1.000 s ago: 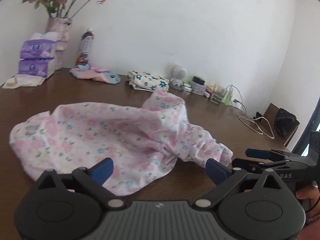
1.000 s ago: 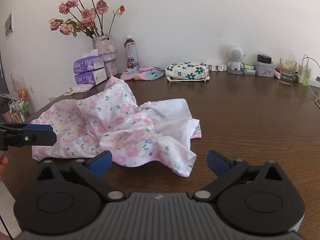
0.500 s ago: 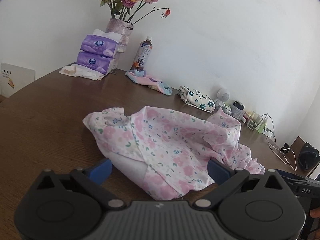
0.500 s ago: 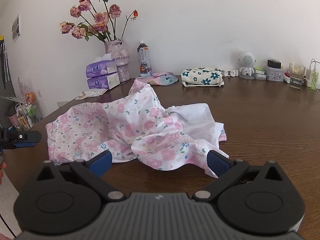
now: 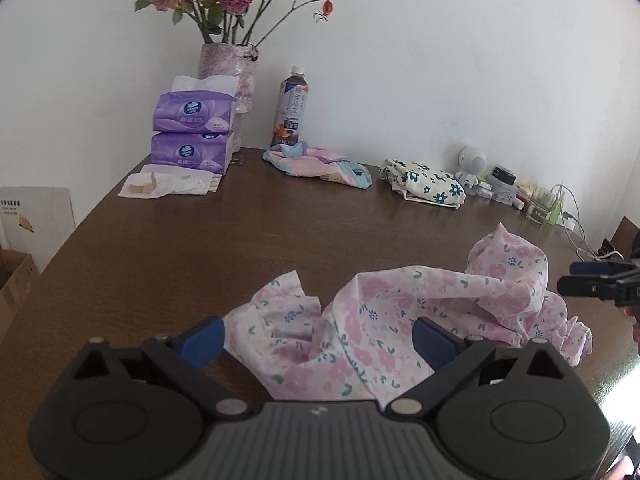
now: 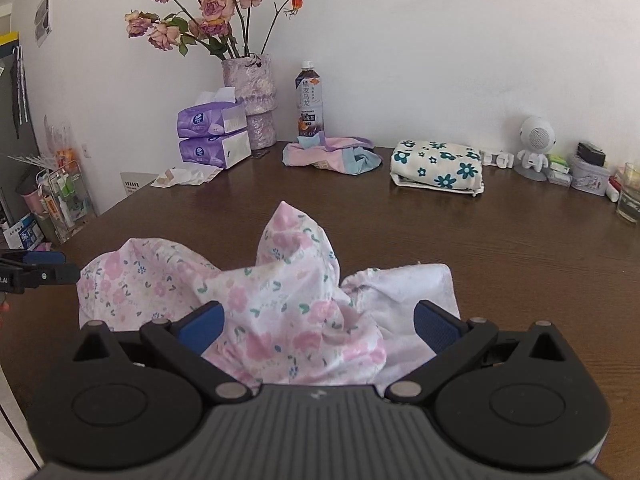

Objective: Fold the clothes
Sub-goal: 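Grasp a garment edge with the left gripper while the right gripper grasps another edge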

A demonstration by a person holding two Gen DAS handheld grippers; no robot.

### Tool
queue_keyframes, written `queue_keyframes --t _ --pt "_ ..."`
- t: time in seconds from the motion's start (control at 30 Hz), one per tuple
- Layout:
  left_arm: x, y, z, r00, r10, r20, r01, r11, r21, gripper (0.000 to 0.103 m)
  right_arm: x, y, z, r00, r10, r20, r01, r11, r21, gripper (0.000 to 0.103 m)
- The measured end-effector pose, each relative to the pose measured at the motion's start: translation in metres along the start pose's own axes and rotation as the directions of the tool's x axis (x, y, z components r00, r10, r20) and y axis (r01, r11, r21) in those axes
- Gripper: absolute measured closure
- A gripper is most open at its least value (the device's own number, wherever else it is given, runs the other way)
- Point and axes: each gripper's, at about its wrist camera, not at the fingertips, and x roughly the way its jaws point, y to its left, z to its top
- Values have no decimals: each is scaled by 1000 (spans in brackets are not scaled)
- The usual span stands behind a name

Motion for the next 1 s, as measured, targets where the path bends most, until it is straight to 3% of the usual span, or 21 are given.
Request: queue_keyframes --t 0.13,0.27,0.37,0.43,0.5,0.7,1.0 --pt "20 -6 13 998 -29 -64 33 997 63 18 27 -1 26 999 -1 -43 1 1000 3 4" --pt "37 -9 16 992 -57 -111 65 996 69 32 51 0 42 996 3 -89 -3 1000 -9 23" --pt "48 -5 13 988 -91 -128 96 995 32 46 66 -2 45 992 11 -129 -11 1000 -3 29" --pt "56 -2 12 983 -112 -144 114 993 8 58 74 -6 45 987 29 -156 -27 999 18 40" --pt "62 -3 11 979 -129 -161 131 991 7 64 80 -11 44 982 56 -179 -47 998 52 64" --pt "76 -9 11 967 -167 -193 173 985 10 93 85 -18 40 975 120 -185 -106 991 85 94" --pt "88 -24 31 974 -149 -171 162 984 68 98 75 -27 47 983 114 -141 -108 993 49 97"
